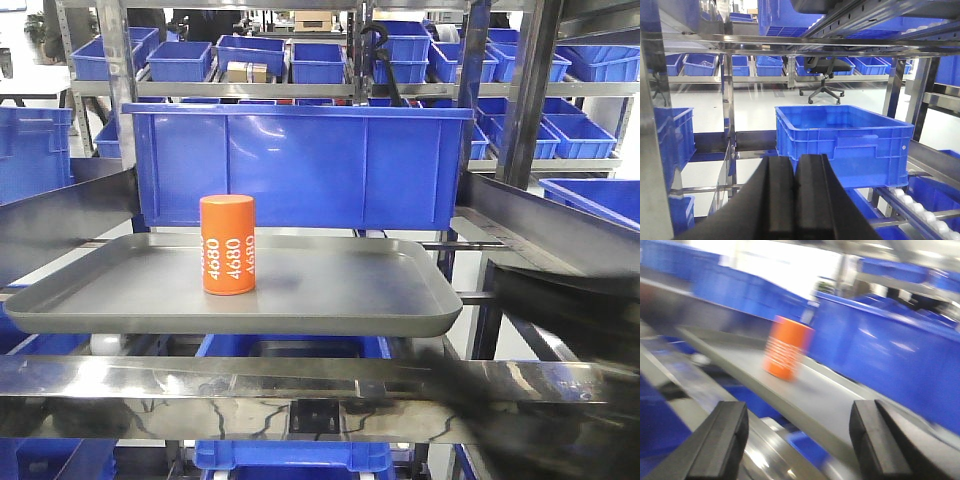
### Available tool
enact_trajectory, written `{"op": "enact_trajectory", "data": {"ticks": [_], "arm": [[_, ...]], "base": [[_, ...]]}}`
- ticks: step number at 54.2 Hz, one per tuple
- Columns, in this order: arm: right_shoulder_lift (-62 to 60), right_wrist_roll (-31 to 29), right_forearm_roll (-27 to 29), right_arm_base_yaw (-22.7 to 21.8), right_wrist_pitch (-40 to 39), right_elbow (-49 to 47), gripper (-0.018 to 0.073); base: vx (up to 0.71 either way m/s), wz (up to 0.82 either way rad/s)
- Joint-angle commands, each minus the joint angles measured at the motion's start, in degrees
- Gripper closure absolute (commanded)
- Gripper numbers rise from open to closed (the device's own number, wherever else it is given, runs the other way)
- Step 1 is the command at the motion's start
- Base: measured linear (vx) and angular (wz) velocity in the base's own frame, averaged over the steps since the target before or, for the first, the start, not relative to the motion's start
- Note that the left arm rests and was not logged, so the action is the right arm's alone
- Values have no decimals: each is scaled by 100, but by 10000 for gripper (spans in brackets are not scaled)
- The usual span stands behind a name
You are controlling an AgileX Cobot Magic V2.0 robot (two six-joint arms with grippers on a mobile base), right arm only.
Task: Grab orange capacitor from left shelf to right conveyor
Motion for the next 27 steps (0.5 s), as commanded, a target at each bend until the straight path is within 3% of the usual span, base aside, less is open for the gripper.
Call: {"op": "enact_trajectory", "data": {"ticks": [1, 18, 27], "arm": [[650, -145, -36, 245, -790, -603, 55], [2542, -98, 469, 241, -119, -2628, 55], [3172, 7, 1012, 241, 208, -3457, 34]], "base": [[0, 0], [0, 0], [0, 0]]}}
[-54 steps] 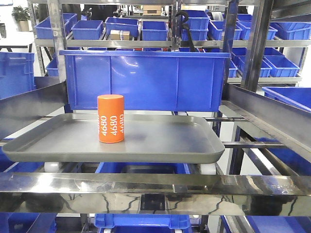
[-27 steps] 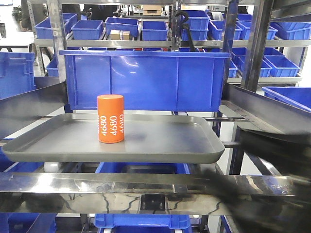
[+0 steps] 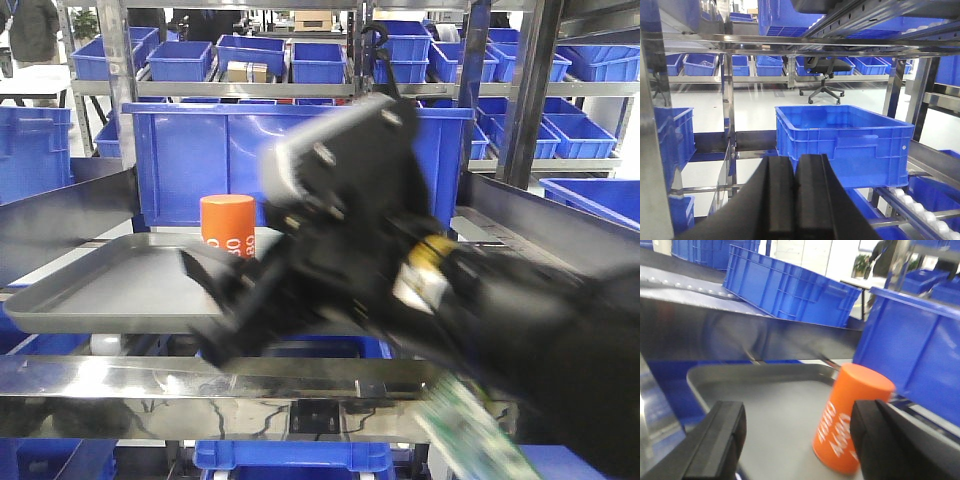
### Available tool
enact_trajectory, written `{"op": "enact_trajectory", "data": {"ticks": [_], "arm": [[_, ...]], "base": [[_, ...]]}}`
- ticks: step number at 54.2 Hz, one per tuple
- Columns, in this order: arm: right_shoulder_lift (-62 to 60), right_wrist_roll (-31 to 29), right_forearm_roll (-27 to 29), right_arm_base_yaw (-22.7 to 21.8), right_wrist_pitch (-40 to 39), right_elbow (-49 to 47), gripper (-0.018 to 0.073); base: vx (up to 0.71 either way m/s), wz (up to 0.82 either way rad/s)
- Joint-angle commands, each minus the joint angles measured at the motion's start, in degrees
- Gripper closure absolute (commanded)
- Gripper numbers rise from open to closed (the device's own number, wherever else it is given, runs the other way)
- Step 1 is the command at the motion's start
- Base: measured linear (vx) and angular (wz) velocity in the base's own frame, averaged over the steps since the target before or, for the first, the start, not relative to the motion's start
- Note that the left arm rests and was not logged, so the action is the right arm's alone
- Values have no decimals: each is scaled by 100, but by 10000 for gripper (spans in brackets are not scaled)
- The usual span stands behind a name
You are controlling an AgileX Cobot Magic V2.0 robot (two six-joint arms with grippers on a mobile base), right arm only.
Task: Grab orange capacitor from left shelf to right conveyor
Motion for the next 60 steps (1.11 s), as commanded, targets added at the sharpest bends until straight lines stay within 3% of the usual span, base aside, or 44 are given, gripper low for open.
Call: {"op": "enact_trajectory", "data": {"ticks": [1, 7, 17, 26, 60], "arm": [[157, 26, 314, -8, -295, -667, 31], [500, 109, 406, -31, -21, -1180, 23], [811, 888, 424, -599, 839, -1743, 23], [781, 944, 423, -801, 717, -1746, 23], [1680, 921, 1025, -794, -156, -1746, 23]], "base": [[0, 0], [0, 0], [0, 0], [0, 0], [0, 0]]}}
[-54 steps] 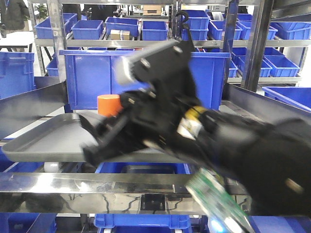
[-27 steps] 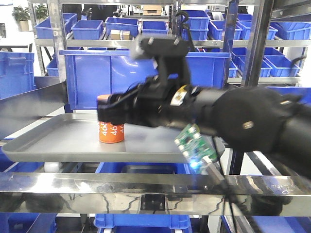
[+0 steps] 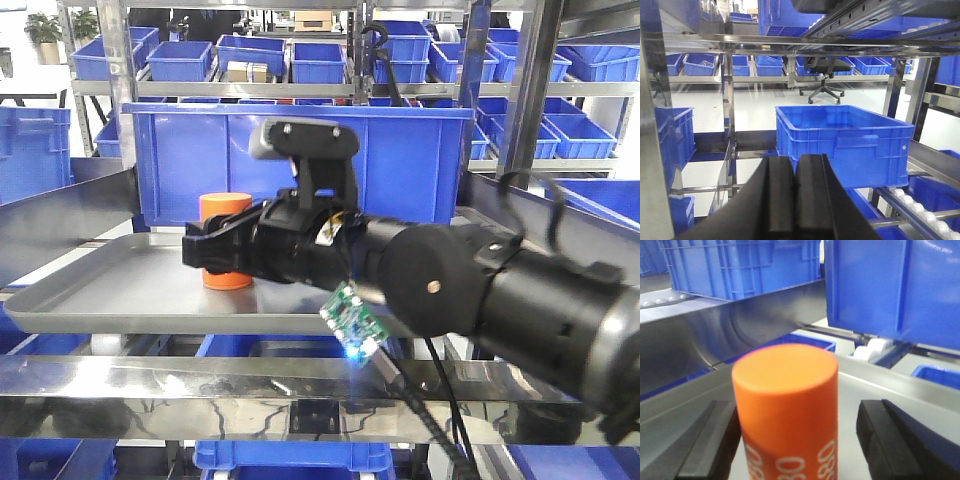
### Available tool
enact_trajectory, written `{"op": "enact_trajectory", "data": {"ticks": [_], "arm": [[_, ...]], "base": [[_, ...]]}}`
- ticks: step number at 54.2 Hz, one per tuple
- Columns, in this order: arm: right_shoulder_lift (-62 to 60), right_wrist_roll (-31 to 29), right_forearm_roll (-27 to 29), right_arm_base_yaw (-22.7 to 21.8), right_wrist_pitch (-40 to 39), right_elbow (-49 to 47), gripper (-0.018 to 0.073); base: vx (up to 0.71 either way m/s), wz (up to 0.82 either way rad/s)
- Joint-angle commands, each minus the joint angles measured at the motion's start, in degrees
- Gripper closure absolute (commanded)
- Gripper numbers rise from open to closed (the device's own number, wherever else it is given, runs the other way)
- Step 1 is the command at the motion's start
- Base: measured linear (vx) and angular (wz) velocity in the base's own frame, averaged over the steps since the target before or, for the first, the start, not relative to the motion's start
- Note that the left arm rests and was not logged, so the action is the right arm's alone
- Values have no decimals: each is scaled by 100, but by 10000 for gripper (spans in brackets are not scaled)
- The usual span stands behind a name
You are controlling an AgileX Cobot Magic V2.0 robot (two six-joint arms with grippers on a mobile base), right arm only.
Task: Grab orange capacitor from left shelf to right conveyor
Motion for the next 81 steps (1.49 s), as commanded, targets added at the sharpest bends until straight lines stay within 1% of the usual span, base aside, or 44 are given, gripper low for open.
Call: {"op": "enact_trajectory", "data": {"ticks": [1, 9, 15, 22, 28, 40, 49, 61, 65, 67, 72, 78, 81], "arm": [[-220, -33, 33, -19, -599, -215, 23], [-220, -33, 33, -15, -906, -215, 24], [-220, -33, 33, -15, -874, -215, 37], [-220, -33, 33, -15, -837, -215, 100], [-220, -28, 33, -15, -800, -215, 186], [-282, -28, 33, -15, -716, -215, 436], [-500, -28, 33, -15, -711, -215, 576], [-937, -39, 27, -15, -676, -215, 573], [-1096, -135, -13, -15, -596, -215, 572], [-1175, -275, -19, -15, -509, -215, 573], [-1406, -839, -5, 18, -175, -196, 571], [-1711, -1305, 28, 213, 154, -196, 569], [-1871, -1431, 28, 358, 247, -196, 569]], "base": [[0, 0], [0, 0], [0, 0], [0, 0], [0, 0], [0, 0], [0, 0], [0, 0], [0, 0], [0, 0], [0, 0], [0, 0], [0, 0]]}}
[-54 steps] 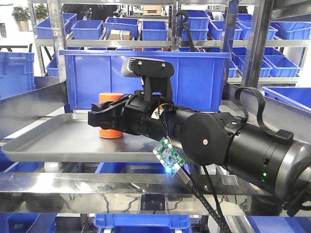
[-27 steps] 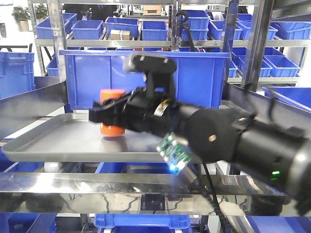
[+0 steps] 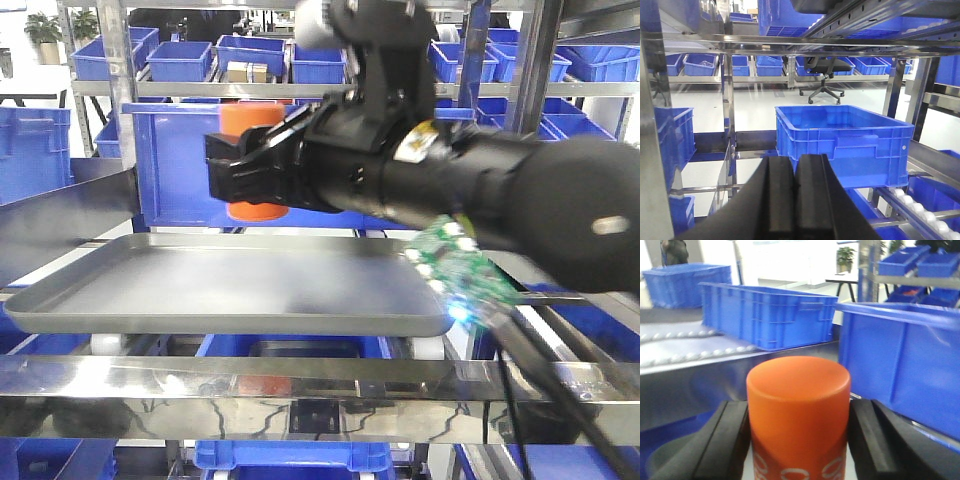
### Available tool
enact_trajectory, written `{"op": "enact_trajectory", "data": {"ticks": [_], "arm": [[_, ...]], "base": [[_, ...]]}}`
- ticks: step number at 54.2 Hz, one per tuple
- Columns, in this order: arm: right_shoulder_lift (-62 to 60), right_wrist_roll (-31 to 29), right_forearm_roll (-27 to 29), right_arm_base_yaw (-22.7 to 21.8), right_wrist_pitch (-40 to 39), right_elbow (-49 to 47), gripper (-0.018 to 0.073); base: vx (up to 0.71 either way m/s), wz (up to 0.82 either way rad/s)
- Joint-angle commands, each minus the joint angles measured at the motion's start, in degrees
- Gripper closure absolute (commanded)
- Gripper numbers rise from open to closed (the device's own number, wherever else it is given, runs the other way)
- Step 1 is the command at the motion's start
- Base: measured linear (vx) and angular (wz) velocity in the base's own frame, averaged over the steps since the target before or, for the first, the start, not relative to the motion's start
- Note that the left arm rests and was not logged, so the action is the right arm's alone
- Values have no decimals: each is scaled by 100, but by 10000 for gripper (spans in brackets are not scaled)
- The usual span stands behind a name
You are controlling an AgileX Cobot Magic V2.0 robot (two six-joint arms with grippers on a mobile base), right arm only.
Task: Grab orange capacitor from left shelf to right conveyor
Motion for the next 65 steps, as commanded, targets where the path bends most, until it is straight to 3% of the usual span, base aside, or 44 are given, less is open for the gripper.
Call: {"op": "enact_trajectory", "data": {"ticks": [1, 9, 19, 25, 34, 43, 65], "arm": [[-501, -368, 6, 194, -269, -196, 569], [-897, -461, 6, 462, 119, -196, 569], [-1529, -405, 12, 462, 672, 18, 569], [-2115, -388, 65, 462, 405, 811, 569], [-3014, -400, 707, 468, -463, 2437, 569], [-3649, -535, 799, 468, -1061, 3691, 569], [-3857, -528, 794, 463, -909, 4065, 569]], "base": [[0, 0], [0, 0], [0, 0], [0, 0], [0, 0], [0, 0], [0, 0]]}}
